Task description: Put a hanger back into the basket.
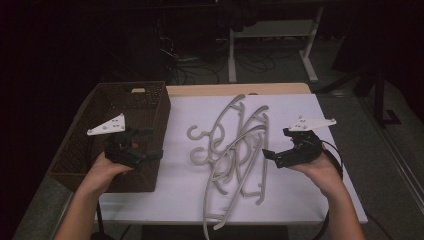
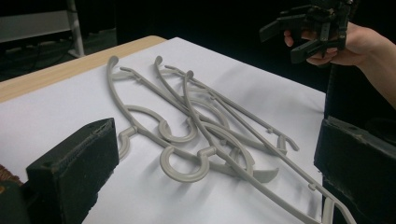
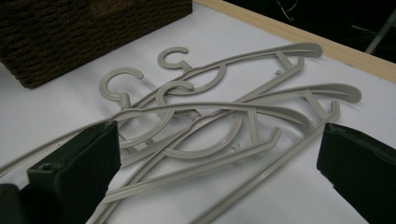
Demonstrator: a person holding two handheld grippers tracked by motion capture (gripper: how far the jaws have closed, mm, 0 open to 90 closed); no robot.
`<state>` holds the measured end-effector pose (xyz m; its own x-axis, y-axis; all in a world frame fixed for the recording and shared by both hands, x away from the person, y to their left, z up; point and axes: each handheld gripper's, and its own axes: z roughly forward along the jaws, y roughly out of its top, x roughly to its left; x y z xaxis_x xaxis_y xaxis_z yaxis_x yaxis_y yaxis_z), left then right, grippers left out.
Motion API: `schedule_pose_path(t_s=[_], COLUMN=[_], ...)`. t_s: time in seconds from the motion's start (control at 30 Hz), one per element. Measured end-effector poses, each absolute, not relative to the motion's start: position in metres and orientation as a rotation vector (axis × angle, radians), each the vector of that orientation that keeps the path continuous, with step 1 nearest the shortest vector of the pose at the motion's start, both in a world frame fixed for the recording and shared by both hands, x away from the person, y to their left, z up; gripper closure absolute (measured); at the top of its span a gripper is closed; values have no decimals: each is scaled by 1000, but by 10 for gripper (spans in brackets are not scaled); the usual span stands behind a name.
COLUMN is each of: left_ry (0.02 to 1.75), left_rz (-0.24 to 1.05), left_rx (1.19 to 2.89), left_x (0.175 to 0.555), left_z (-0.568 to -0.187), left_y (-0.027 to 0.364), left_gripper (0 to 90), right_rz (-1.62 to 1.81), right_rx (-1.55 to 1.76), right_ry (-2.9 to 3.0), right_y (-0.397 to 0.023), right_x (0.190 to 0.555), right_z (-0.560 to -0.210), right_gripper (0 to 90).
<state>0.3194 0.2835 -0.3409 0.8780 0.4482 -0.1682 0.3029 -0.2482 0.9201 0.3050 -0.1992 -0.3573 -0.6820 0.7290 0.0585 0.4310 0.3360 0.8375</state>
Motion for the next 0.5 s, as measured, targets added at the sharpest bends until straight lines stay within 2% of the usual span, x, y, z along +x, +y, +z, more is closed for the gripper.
schedule_pose_path(t_s=[0.5], left_ry=[559], left_rz=[92], left_rx=[1853], left_x=[318], left_z=[-341], left_y=[259], left_gripper=[0], right_rz=[1271], right_rx=[1053], right_ry=[2296], right_y=[-204], right_x=[310], right_z=[-370], right_gripper=[0])
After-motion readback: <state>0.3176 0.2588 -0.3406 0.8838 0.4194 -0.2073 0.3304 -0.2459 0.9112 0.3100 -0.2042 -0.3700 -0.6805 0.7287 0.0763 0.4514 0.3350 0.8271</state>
